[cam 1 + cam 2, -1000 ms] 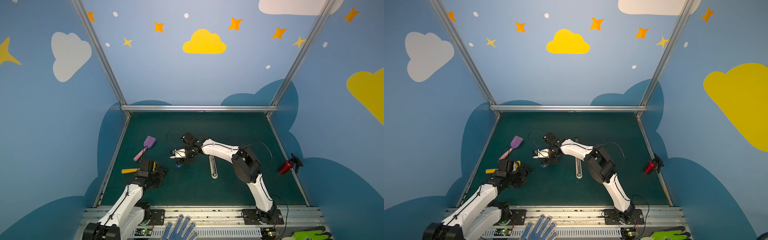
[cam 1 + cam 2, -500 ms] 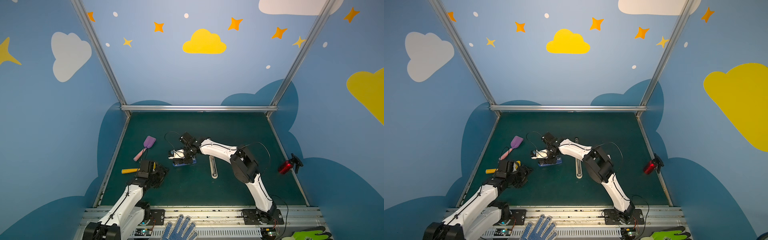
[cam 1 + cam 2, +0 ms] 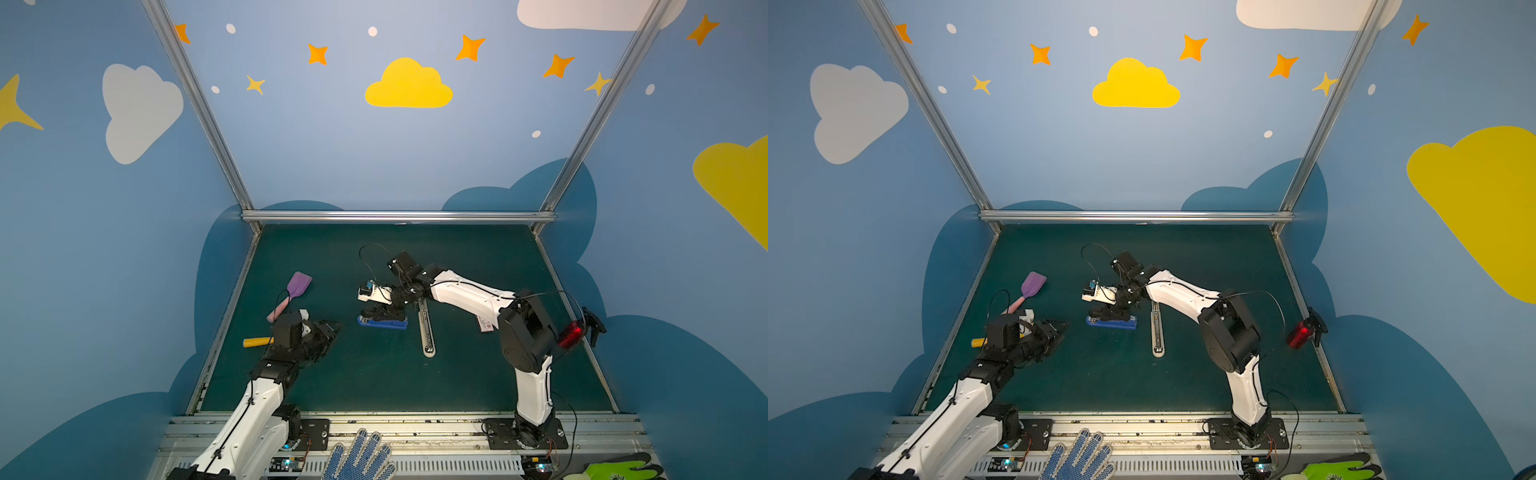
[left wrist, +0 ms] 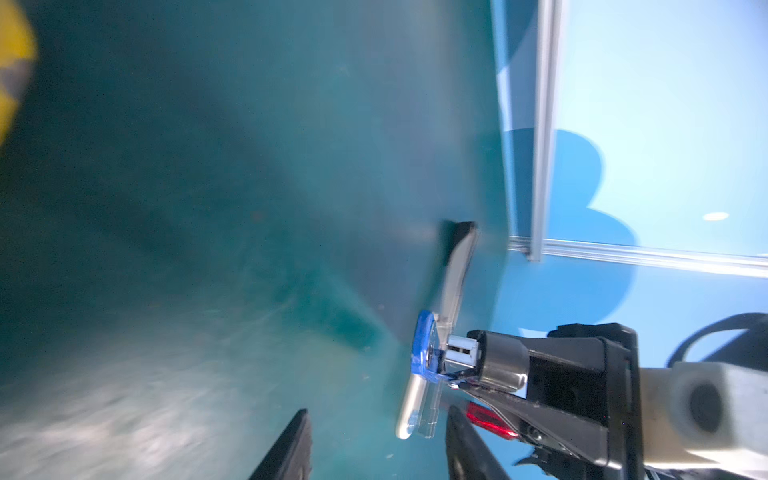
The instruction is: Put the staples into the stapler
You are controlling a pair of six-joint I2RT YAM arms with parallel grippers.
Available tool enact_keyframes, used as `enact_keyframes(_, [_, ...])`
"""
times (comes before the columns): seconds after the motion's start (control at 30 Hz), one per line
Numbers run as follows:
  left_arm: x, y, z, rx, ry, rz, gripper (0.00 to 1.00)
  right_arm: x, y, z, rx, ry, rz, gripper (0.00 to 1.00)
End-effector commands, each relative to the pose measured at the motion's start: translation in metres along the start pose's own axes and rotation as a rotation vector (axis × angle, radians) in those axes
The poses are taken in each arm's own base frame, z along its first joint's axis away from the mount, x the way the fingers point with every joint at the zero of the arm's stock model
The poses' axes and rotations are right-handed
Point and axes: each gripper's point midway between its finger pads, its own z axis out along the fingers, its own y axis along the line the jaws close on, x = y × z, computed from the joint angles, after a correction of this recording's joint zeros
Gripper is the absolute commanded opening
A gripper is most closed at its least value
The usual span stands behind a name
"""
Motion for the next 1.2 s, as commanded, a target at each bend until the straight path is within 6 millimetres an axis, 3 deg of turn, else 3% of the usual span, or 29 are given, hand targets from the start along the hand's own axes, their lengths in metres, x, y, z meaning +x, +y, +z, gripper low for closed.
enact_keyframes(0.0, [0.003, -0.022, 0.001, 0.112, 0.038, 0.023, 0.49, -0.031, 0.018, -0.018, -0.062, -0.13, -0.046, 0.0])
enact_keyframes(0.3, [0.008, -0.041, -0.002, 0.192, 0.069, 0.06, 0.48, -0.05, 0.038, -0.032, -0.159, -0.29, -0.175, 0.0])
enact_keyframes(0.67, [0.018, -0.051, 0.003, 0.218, 0.122, 0.086, 0.38, -0.063, 0.036, -0.041, -0.141, -0.346, -0.193, 0.0])
enact_keyframes(0.9, [0.026, -0.051, 0.007, 0.213, 0.141, 0.1, 0.37, -0.073, 0.038, -0.046, -0.155, -0.39, -0.201, 0.0])
enact_keyframes(1.03, [0.029, -0.055, 0.011, 0.223, 0.155, 0.108, 0.3, -0.082, 0.045, -0.051, -0.193, -0.445, -0.202, 0.0])
enact_keyframes(1.17, [0.028, -0.058, 0.011, 0.232, 0.152, 0.115, 0.15, -0.085, 0.051, -0.056, -0.219, -0.466, -0.211, 0.0])
